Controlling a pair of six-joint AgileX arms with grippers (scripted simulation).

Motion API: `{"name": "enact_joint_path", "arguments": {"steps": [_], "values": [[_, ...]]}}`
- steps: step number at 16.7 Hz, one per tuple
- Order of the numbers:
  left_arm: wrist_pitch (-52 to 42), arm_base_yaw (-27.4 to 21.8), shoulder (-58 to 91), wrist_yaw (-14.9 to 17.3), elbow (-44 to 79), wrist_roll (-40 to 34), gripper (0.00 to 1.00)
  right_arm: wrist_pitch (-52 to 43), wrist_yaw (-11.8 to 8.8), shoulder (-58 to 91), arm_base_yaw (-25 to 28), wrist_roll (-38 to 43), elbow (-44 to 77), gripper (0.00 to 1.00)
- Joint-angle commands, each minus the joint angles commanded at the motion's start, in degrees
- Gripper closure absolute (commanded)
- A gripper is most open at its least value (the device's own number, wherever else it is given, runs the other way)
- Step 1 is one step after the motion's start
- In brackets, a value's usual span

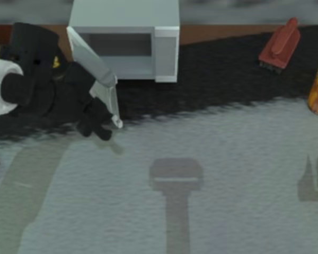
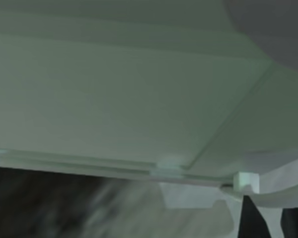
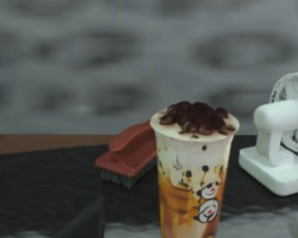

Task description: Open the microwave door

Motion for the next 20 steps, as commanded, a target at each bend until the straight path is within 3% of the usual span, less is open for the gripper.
{"name": "enact_joint_path", "arguments": {"steps": [6,20], "values": [[-1.57,1.83,-0.16,2.02,0.44,3.83,1.0,0.0,0.0,0.0,0.0,0.0,0.0,0.0],[-1.57,1.84,-0.16,2.03,0.44,3.84,1.0,0.0,0.0,0.0,0.0,0.0,0.0,0.0]]}}
